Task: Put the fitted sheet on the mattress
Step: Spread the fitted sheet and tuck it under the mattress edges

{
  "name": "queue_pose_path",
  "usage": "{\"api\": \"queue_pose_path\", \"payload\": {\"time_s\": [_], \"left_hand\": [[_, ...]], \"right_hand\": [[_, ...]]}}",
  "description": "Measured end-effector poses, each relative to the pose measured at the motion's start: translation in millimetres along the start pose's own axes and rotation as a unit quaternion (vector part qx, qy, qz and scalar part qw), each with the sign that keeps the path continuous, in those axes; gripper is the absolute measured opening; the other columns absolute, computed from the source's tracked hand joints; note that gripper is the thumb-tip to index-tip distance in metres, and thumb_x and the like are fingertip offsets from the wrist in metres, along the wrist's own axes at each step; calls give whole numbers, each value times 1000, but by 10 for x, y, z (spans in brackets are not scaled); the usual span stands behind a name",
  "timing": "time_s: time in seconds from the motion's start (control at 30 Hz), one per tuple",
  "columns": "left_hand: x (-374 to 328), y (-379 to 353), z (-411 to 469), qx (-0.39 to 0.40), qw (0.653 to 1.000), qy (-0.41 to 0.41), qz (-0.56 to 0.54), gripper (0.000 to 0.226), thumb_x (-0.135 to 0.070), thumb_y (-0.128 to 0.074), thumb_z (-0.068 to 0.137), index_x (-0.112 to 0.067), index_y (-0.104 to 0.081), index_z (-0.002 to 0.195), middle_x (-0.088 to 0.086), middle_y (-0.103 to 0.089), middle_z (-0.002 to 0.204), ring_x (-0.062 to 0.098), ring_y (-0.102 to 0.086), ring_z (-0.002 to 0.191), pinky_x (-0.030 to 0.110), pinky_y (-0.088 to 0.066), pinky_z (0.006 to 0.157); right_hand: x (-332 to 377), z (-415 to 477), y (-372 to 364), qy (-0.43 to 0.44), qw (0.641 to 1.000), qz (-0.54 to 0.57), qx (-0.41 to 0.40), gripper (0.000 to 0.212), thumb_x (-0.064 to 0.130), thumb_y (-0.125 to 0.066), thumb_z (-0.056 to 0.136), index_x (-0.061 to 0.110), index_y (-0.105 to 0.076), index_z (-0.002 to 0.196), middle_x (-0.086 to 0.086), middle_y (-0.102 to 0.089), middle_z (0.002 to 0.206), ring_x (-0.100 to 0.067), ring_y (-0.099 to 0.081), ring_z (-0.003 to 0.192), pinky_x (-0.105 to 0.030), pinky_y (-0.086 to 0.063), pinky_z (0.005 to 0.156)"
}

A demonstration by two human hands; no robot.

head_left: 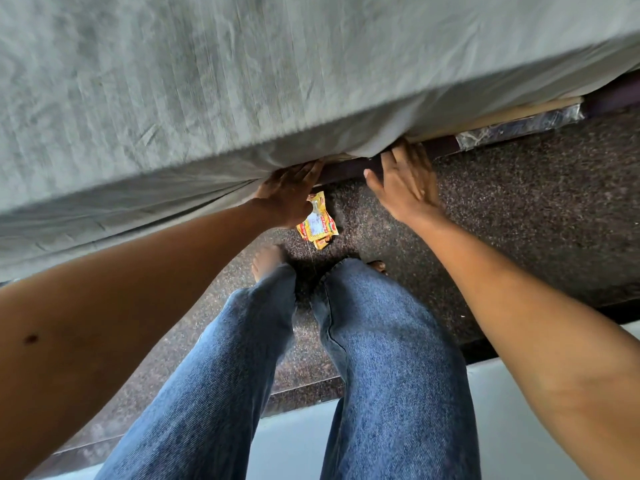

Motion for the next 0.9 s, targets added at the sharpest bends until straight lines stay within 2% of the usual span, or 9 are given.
{"api": "queue_pose_path", "payload": {"time_s": [0.13,0.27,0.4,0.47,0.53,0.63,0.7,0.77,0.9], "left_hand": [[-15,4,-9,-5,1000,3,0,76,-28,-45,93,-18,5,151,1,-3,159,18,-5,146,35,-7,118],[-73,-16,-33,-26,999,8,21,75,-28,-43,94,-17,5,150,1,-5,159,18,-8,146,37,-9,118],[-221,123,-130,-134,990,6,34,63,-17,-39,93,-13,-14,150,6,-20,156,24,-27,141,40,-25,115],[-332,198,-152,-174,984,-27,11,59,-11,-35,91,-15,-24,148,7,-31,152,29,-46,128,43,-43,101],[-447,168,-108,-152,985,-78,-10,61,-12,-24,89,-22,-21,149,7,-36,149,31,-58,112,43,-53,85],[-463,146,-19,-149,981,-121,-33,66,-2,-29,85,-16,-22,149,11,-28,153,28,-40,134,44,-39,106],[-385,142,58,-126,985,-88,-80,72,3,-38,84,-15,-17,150,10,-23,155,25,-22,143,39,-23,116],[-317,187,79,-107,987,-43,-111,73,-4,-43,86,-22,-13,150,10,-24,154,26,-23,142,37,-21,116],[-136,74,-55,-72,994,-4,-78,73,-17,-43,91,-20,-3,151,6,-14,158,20,-14,145,34,-10,118]], "right_hand": [[-9,-2,-126,-7,999,-11,34,60,52,-40,93,9,-43,134,-16,-30,147,-32,-22,140,-51,-9,117],[-16,8,-165,-92,994,30,58,69,69,-32,88,21,-43,137,-18,-21,153,-31,-11,144,-57,8,113],[11,134,-274,-197,969,100,107,80,79,-26,82,27,-40,141,-16,0,158,-31,8,145,-61,10,109],[16,230,-282,-218,965,81,120,86,80,-24,81,22,-42,141,-21,0,157,-35,5,144,-61,2,111],[4,243,-281,-213,971,63,93,85,78,-23,83,19,-45,139,-25,-3,155,-39,2,144,-62,2,111],[19,233,-299,-185,978,67,72,75,68,-22,91,17,-45,139,-28,-2,154,-40,5,143,-61,6,112],[7,180,-292,-154,981,90,70,72,65,-25,92,14,-43,140,-27,-1,155,-37,7,144,-58,10,111],[-8,63,-236,-133,985,102,49,67,59,-32,94,12,-42,141,-21,-11,156,-32,-1,146,-54,8,113],[307,-326,-25,-68,985,146,-60,51,27,-46,89,-2,-51,131,-18,-47,140,-35,-45,127,-47,-27,110]]}}
Point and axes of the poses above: each hand's wrist, its own z-axis towards the middle knuckle, its own y-axis out of the back of the hand, x = y × z, the point moved 8 cm from there along z, towards the middle knuckle
